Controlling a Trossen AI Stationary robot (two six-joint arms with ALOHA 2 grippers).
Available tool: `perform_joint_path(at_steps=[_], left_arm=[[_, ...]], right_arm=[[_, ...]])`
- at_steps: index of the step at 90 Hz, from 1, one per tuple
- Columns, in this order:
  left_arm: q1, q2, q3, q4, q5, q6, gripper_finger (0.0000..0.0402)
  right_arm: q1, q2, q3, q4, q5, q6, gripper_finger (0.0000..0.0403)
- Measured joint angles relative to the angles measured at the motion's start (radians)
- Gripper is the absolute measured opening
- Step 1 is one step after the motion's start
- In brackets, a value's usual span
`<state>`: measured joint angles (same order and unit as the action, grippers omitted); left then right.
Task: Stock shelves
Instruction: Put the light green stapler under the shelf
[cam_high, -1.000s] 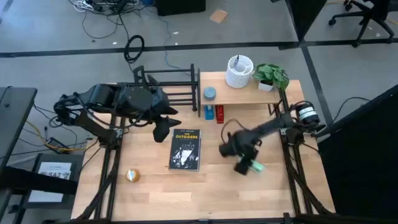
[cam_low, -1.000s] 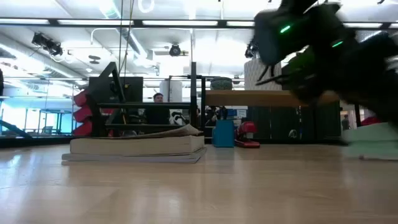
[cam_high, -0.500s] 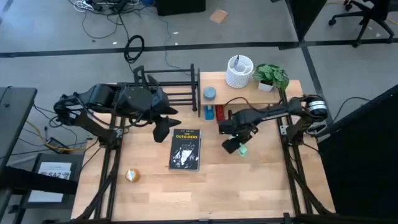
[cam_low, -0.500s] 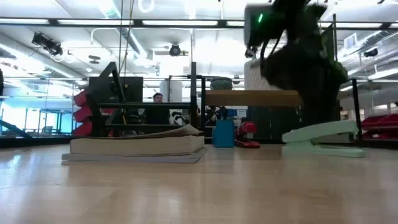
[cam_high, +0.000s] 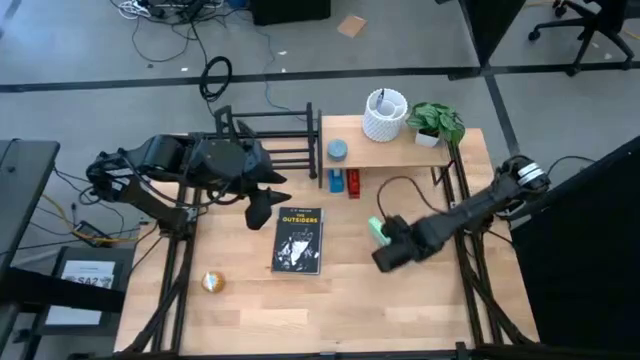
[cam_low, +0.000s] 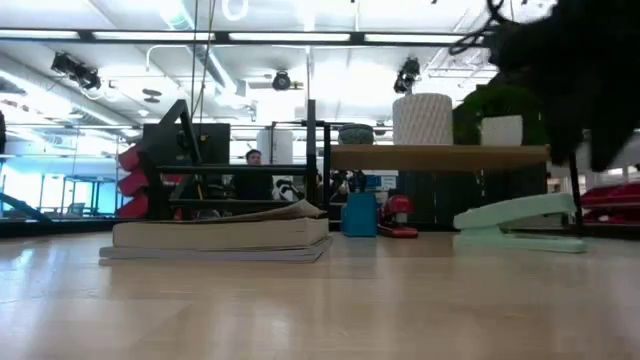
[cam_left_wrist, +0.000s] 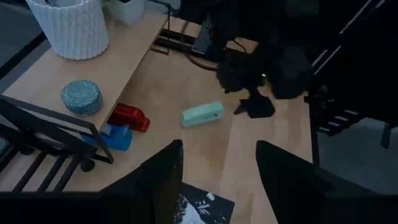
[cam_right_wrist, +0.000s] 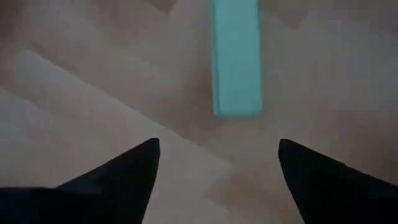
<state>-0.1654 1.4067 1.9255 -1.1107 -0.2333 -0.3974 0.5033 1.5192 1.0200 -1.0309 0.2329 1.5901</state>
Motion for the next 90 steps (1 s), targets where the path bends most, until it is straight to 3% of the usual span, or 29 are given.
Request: perform_joint_path(at_steps=[11, 27, 37, 54, 75, 90], left_arm=[[0.000, 0.000, 0.000, 0.000, 0.000, -0.021, 0.0183], [0.000, 0.004, 0.000, 0.001, 0.000, -0.037, 0.0183], [0.000, 0.009, 0.000, 0.001, -0.002, -0.060, 0.0183], [0.000, 0.025, 0.000, 0.005, -0.002, -0.080, 0.0183], [0.000, 0.029, 0.000, 0.009, -0.002, -0.080, 0.0183], [0.000, 0.029, 0.000, 0.010, -0.002, -0.080, 0.0183]], right_arm=[[0.025, -0.004, -0.073, 0.046, 0.044, 0.068, 0.0287], [-0.017, -0.008, -0.178, 0.255, 0.025, 0.004, 0.0245], [-0.057, -0.008, -0.208, 0.314, 0.004, 0.005, 0.0197], [-0.116, -0.024, -0.201, 0.314, -0.001, -0.044, 0.0083], [-0.219, -0.106, -0.191, 0.284, 0.013, 0.000, 0.0082], [-0.361, -0.151, -0.191, 0.208, 0.024, -0.039, 0.0082]])
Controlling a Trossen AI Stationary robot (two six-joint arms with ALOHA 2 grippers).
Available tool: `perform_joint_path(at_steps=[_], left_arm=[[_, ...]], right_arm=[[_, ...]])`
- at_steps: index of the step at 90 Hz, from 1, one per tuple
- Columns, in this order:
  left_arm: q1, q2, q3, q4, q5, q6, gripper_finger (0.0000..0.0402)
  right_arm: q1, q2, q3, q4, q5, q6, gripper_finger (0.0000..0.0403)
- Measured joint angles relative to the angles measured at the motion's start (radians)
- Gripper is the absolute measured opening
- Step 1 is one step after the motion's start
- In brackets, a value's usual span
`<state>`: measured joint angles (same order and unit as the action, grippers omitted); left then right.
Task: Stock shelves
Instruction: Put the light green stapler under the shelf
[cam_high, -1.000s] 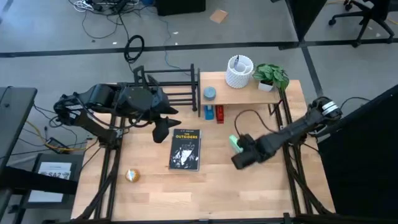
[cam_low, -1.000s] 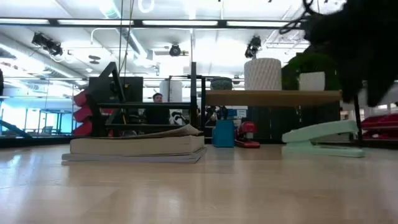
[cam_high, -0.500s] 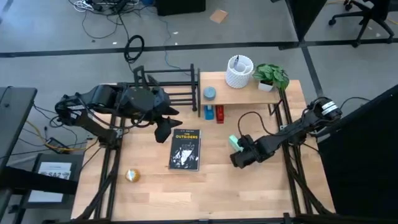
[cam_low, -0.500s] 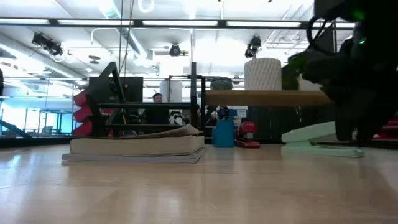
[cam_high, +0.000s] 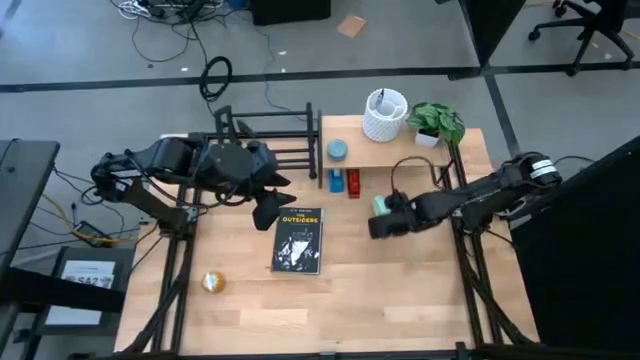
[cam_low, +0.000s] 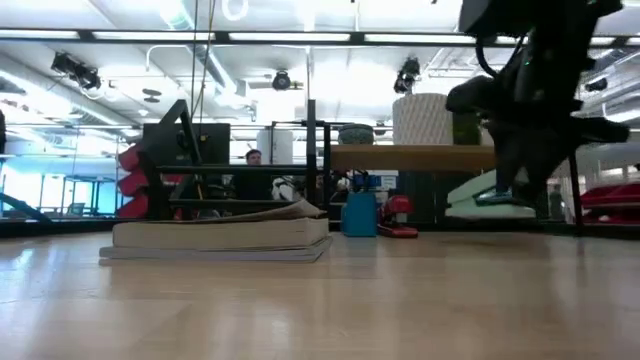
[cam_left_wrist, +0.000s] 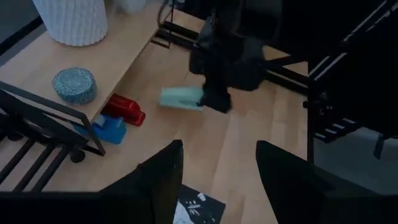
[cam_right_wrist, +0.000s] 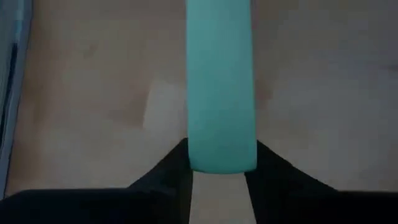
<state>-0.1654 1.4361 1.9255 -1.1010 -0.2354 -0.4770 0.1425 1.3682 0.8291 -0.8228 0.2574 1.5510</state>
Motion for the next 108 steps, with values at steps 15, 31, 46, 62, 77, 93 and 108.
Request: perform_joint_path(at_steps=[15, 31, 46, 62, 77, 93, 108], left_arm=[[0.000, 0.000, 0.000, 0.000, 0.000, 0.000, 0.0183], [0.000, 0.000, 0.000, 0.000, 0.000, 0.000, 0.0183], [0.000, 0.000, 0.000, 0.002, 0.000, 0.000, 0.0183], [0.000, 0.000, 0.000, 0.006, 0.000, -0.003, 0.0183], [0.000, 0.000, 0.000, 0.006, 0.000, -0.014, 0.0183], [0.000, 0.000, 0.000, 0.007, 0.000, -0.029, 0.0183], [0.000, 0.000, 0.000, 0.009, 0.000, -0.032, 0.0183]], right_arm=[[-0.163, 0.033, 0.000, 0.059, -0.042, -0.100, 0.0082], [-0.283, 0.115, 0.000, 0.152, -0.095, -0.142, 0.0082], [-0.335, 0.169, 0.001, 0.253, -0.114, -0.165, 0.0082], [-0.354, 0.183, 0.002, 0.298, -0.088, -0.169, 0.0082], [-0.356, 0.184, 0.001, 0.320, -0.004, -0.229, 0.0082], [-0.356, 0.184, 0.001, 0.326, 0.055, -0.254, 0.0146], [-0.356, 0.184, 0.001, 0.325, 0.029, -0.237, 0.0186]])
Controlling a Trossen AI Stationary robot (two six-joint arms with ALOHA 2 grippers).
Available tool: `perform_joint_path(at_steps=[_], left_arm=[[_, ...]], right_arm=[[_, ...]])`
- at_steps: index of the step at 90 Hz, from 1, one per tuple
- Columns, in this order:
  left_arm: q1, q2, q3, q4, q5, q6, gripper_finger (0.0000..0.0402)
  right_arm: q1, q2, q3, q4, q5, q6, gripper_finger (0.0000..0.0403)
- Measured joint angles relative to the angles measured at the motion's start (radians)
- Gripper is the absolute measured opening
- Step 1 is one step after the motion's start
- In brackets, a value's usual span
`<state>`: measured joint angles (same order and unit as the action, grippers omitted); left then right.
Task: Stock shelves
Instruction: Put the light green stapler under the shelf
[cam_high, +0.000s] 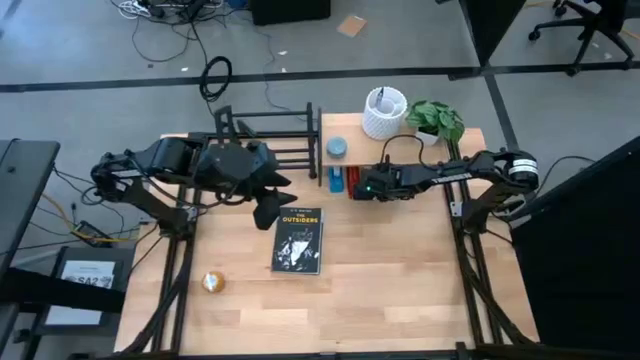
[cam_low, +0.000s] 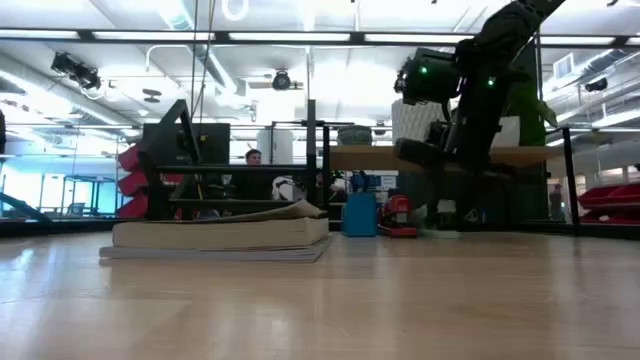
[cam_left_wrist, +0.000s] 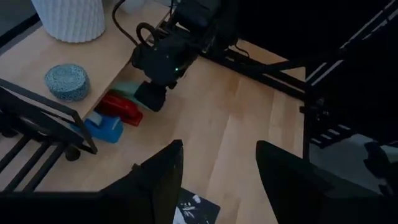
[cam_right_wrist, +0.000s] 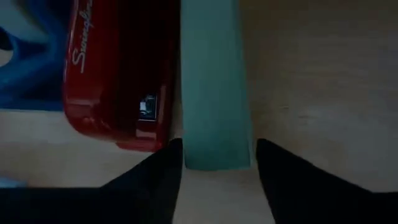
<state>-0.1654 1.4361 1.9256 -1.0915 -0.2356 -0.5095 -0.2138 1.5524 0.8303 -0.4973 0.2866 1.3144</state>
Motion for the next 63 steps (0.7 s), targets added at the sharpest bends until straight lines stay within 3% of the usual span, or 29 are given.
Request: perform_joint_path(at_steps=[16, 38, 63], left_arm=[[0.000, 0.000, 0.000, 0.000, 0.000, 0.000, 0.0183], [0.000, 0.000, 0.000, 0.000, 0.000, 0.000, 0.0183], [0.000, 0.000, 0.000, 0.000, 0.000, 0.000, 0.0183]], right_arm=[[0.063, -0.009, 0.006, -0.019, -0.021, 0.014, 0.0184], [0.159, -0.018, 0.021, -0.124, -0.036, 0.094, 0.0137], [0.064, -0.014, 0.021, -0.042, 0.034, 0.022, 0.0051]])
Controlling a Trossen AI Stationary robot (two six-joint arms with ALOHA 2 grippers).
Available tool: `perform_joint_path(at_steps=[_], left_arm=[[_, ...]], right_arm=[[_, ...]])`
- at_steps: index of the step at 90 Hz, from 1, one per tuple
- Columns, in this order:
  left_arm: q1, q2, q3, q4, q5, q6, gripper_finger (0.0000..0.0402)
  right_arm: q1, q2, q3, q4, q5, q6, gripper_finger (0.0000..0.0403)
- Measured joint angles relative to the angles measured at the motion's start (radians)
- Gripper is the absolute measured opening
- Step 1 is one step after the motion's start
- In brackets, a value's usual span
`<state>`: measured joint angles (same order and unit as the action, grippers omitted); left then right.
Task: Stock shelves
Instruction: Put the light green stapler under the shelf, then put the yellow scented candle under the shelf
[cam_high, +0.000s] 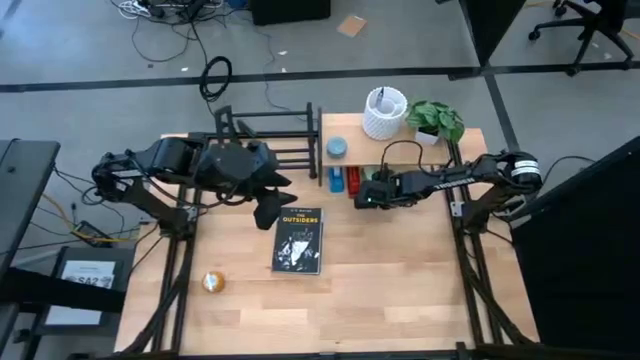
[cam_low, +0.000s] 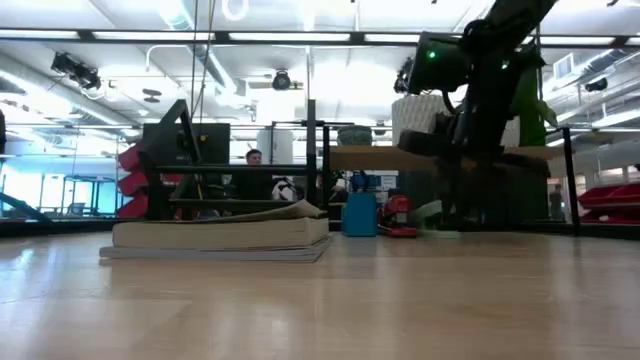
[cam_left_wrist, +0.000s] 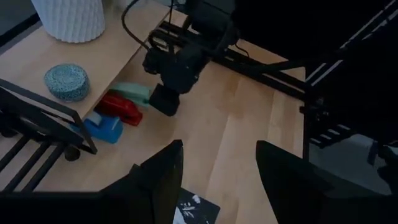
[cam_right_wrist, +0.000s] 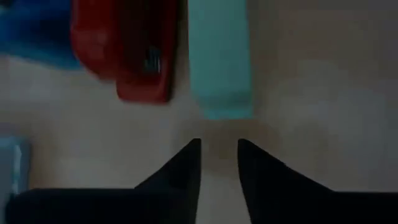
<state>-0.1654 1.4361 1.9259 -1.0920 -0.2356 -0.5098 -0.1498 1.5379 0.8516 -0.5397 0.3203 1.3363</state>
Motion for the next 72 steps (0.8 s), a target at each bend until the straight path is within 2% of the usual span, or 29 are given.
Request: perform_joint_path(at_steps=[18, 31, 41, 54, 67, 72], left_arm=[[0.000, 0.000, 0.000, -0.004, 0.000, -0.016, 0.0183], [0.000, 0.000, 0.000, -0.054, 0.000, -0.022, 0.0183], [0.000, 0.000, 0.000, -0.129, 0.010, -0.049, 0.0183], [-0.010, 0.000, 0.000, -0.285, 0.102, -0.083, 0.0183], [-0.087, 0.000, 0.000, -0.483, 0.169, -0.096, 0.0183], [-0.130, -0.004, -0.017, -0.474, 0.170, -0.104, 0.0183]], right_arm=[[-0.080, 0.000, 0.000, 0.088, -0.021, -0.105, 0.0013], [-0.069, -0.010, 0.000, 0.087, -0.065, -0.114, 0.0006], [0.004, -0.051, 0.000, 0.088, -0.064, -0.119, 0.0007], [0.129, -0.118, 0.000, 0.093, -0.057, -0.130, 0.0007], [0.233, -0.165, 0.000, 0.101, -0.033, -0.153, 0.0005], [0.262, -0.172, 0.000, 0.105, -0.033, -0.166, 0.0006]])
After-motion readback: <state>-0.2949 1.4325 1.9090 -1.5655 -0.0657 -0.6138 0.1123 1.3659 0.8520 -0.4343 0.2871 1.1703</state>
